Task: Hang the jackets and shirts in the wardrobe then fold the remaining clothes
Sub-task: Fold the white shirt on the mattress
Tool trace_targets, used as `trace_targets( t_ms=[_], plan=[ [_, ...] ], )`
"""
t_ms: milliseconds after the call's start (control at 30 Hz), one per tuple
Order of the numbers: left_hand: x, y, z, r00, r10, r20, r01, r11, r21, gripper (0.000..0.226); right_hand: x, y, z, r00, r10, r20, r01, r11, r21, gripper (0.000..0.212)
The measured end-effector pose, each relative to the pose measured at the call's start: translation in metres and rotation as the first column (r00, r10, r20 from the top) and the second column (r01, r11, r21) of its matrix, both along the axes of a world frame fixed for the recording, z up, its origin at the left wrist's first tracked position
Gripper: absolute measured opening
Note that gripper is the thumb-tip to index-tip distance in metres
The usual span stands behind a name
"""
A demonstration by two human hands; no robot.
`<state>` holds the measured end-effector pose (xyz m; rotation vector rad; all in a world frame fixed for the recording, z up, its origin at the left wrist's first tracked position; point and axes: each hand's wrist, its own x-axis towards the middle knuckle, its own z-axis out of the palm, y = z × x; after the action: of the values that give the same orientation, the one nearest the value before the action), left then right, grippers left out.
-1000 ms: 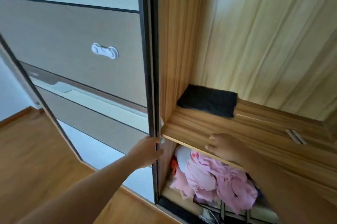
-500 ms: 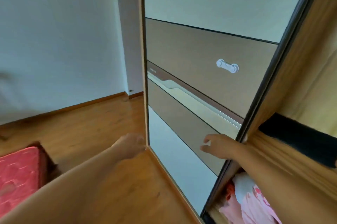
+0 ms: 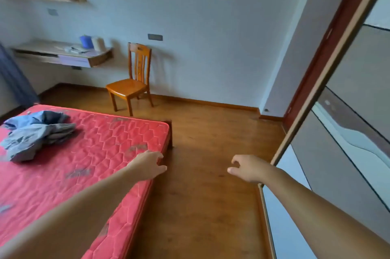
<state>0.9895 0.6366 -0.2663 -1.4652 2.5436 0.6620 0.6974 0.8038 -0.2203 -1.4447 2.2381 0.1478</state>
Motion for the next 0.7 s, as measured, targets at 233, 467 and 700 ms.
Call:
trace_targets(
  t_ms=[233,467,700],
  plan=[
    [0.117,-0.016,-0.017,0.905,0.424,0.04,-0.425,0.905,-0.001,0.055,0.068,-0.156,-0.018,0.925,0.38,-0.001,-0.38,0.924,0.048,0.056],
    [0.23,0.062,-0.028,0.621,0.78,0.081,-0.783,0.623,0.006,0.059,0.216,-0.239,-0.042,0.688,0.718,0.104,-0.724,0.689,0.039,0.061],
    [0.332,0.186,-0.036,0.274,0.95,0.148,-0.961,0.274,0.022,0.051,0.392,-0.218,-0.069,0.321,0.938,0.133,-0.947,0.321,0.02,0.049]
  ],
)
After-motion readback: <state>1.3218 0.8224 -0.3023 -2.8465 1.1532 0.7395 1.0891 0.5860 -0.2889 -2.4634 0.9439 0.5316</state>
